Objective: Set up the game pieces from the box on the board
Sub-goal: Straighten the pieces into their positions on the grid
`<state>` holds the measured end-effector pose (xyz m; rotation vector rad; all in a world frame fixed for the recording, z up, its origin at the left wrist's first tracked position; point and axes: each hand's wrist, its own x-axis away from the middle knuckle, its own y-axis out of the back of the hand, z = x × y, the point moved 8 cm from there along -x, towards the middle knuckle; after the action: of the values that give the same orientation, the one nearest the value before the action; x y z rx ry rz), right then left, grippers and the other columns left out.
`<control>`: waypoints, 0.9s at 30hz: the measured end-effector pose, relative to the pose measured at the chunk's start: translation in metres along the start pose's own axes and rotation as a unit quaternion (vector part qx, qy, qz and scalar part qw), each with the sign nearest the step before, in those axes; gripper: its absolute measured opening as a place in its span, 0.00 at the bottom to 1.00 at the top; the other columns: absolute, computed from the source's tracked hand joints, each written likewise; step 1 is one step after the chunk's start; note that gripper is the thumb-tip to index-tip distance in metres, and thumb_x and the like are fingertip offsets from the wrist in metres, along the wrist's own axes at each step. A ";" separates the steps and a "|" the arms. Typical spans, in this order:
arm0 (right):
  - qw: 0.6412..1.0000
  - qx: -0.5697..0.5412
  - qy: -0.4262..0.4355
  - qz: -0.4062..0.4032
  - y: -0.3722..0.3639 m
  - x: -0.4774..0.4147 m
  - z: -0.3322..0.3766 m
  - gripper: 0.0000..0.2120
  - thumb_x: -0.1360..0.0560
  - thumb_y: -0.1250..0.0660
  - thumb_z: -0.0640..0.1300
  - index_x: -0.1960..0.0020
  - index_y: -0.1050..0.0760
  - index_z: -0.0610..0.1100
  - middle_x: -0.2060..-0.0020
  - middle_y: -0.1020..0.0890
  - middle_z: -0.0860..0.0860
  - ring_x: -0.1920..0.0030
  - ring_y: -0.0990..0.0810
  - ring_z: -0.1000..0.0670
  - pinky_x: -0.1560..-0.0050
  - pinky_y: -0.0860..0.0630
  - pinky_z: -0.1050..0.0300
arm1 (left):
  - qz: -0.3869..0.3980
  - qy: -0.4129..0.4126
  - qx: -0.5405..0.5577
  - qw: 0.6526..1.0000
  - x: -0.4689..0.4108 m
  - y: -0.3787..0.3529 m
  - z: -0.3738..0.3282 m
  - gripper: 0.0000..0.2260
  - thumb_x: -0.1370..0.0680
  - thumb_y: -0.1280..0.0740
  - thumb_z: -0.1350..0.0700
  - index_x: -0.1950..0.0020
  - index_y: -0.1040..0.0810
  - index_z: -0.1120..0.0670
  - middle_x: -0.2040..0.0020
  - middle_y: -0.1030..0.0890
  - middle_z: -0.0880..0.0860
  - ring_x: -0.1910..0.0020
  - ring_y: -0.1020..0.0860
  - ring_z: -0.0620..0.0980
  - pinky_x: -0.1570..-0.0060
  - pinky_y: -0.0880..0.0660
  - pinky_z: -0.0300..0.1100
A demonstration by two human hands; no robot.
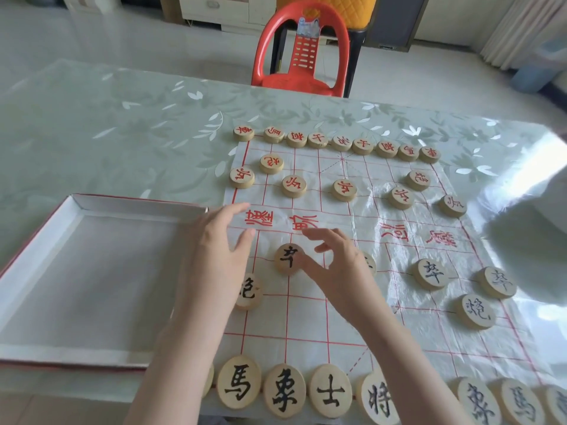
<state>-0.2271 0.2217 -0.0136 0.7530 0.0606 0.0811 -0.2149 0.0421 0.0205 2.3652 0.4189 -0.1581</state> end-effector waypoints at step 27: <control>0.991 0.125 -0.043 0.006 0.055 -0.127 -0.057 0.27 0.28 0.32 0.49 0.31 0.33 0.47 0.38 0.30 0.45 0.40 0.28 0.45 0.50 0.31 0.57 | 0.245 -0.119 -0.155 0.950 -0.119 -0.126 -0.029 0.27 0.29 0.29 0.56 0.31 0.32 0.48 0.32 0.30 0.52 0.30 0.37 0.52 0.33 0.38 0.48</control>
<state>-0.3611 0.2890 -0.0142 1.0058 -0.0167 0.0517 -0.3699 0.1188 -0.0114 2.0336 -0.2484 -0.1311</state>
